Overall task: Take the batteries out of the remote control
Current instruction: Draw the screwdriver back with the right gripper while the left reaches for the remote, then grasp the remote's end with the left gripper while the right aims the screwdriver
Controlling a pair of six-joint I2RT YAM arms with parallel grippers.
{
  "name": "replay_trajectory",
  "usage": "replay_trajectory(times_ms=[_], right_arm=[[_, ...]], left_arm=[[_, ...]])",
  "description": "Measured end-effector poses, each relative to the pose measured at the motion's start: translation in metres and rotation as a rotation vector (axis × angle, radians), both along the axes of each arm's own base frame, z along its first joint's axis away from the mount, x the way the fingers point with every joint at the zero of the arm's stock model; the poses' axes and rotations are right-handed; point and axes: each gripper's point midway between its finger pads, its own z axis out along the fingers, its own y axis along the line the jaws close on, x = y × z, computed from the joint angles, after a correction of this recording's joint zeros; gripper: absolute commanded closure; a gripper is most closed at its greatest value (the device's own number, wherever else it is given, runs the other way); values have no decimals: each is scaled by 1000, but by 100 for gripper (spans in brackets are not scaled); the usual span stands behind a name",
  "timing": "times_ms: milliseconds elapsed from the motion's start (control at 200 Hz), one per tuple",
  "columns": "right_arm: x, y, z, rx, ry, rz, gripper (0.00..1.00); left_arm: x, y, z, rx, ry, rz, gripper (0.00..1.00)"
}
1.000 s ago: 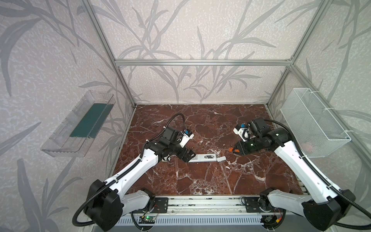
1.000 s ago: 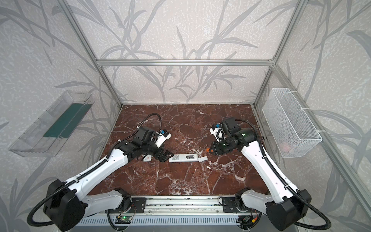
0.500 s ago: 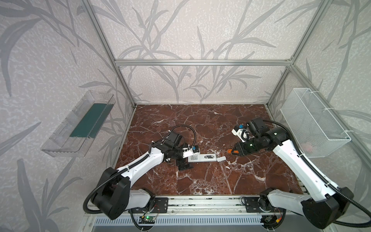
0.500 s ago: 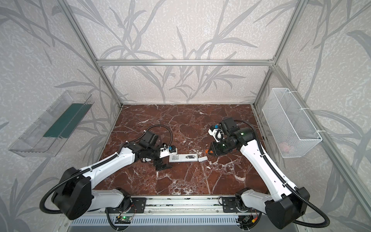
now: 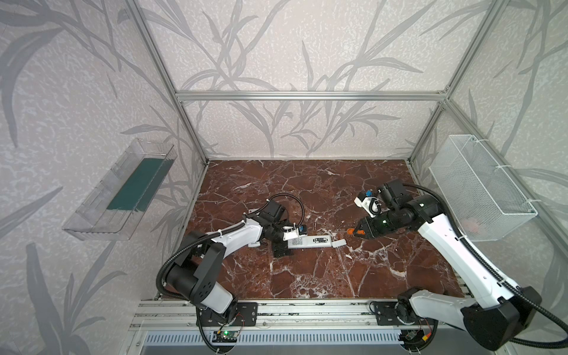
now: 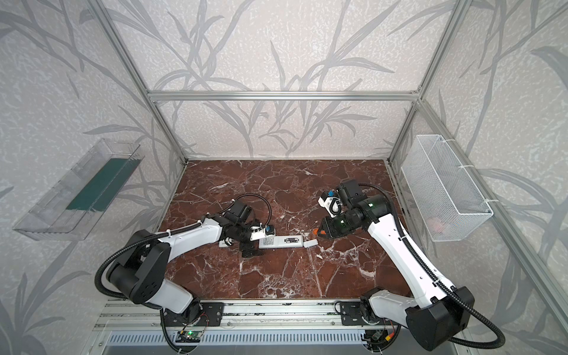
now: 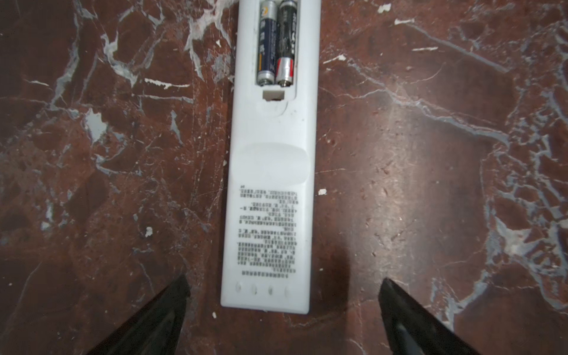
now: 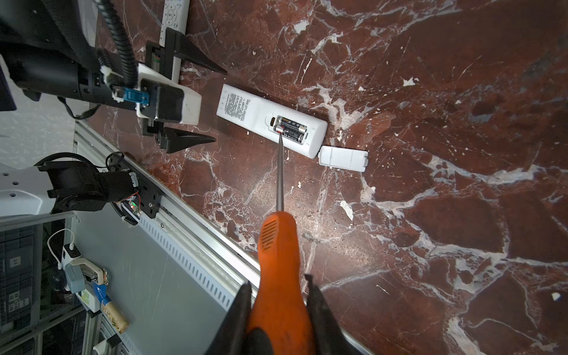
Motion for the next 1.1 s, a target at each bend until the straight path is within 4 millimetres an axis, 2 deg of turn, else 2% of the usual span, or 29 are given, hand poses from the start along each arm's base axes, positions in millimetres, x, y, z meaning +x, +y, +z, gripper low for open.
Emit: replay_trajectory(times_ms=[140,330,450,655,1040,1100], right_arm=[[-1,-1,2,3,-7,-2,100],[-4,-3,3,-6,-7,-8,100],[-7,-7,5,-21,-2,-13,100],[-10,-13,24,-35,-32,-23,100],[-15,-19,24,-62,-20,-31,100],[-16,-19,21,-71,-3,-29,100]], left_arm=[[10,0,-8,34,1,14,6],[21,-6,-9,46,11,10,20],[16,-5,-14,82,14,-24,23],[9,-4,-20,134,2,-85,27],[4,-6,-20,160,20,-109,58],[3,-8,-20,168,15,-116,65]])
